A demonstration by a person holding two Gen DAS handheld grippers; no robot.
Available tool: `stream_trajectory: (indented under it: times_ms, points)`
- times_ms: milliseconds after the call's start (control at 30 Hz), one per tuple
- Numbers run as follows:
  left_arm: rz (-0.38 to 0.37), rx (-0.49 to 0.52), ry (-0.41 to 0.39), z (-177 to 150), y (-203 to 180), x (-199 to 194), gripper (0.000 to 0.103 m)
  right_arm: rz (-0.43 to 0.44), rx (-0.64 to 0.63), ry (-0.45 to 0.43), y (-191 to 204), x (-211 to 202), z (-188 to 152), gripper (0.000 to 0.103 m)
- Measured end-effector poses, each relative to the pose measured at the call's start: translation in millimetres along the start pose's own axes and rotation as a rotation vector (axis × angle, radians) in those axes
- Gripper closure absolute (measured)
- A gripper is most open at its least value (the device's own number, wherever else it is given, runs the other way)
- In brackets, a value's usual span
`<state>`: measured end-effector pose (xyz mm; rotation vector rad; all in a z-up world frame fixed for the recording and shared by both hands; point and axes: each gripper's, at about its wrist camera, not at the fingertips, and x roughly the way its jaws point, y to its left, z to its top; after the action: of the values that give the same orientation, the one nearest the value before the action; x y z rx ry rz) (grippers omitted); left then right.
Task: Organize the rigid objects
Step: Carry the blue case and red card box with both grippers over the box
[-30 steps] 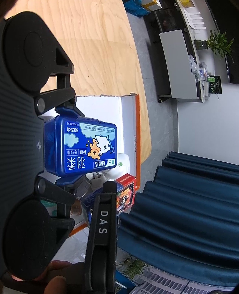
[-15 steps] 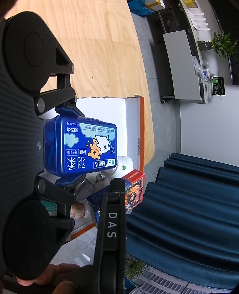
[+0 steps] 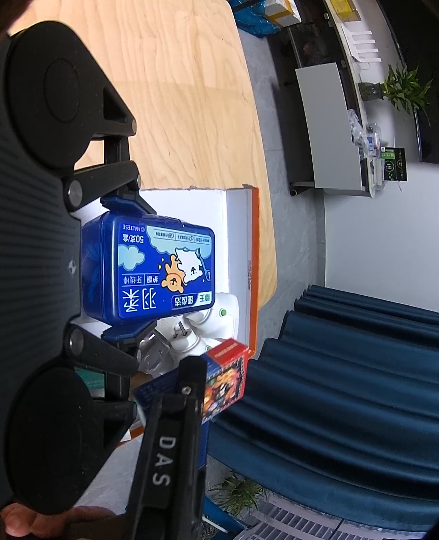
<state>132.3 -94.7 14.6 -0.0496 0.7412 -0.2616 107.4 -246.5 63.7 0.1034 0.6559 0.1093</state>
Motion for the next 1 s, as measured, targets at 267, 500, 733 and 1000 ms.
stream_trajectory:
  times_ms: [267, 500, 733, 1000]
  points:
    - [0.021, -0.012, 0.004, -6, 9, -9, 0.041, -0.014, 0.03, -0.01, 8, -18, -20, 0.032]
    - [0.03, -0.026, 0.003, -7, 15, -13, 0.041, -0.028, 0.054, -0.017, 8, -26, -27, 0.032]
    - [0.045, -0.045, -0.005, -6, 20, -14, 0.041, -0.04, 0.065, -0.013, 6, -27, -29, 0.032]
    - [0.043, -0.051, -0.014, -4, 22, -16, 0.041, -0.027, 0.056, 0.0, 12, -25, -33, 0.032]
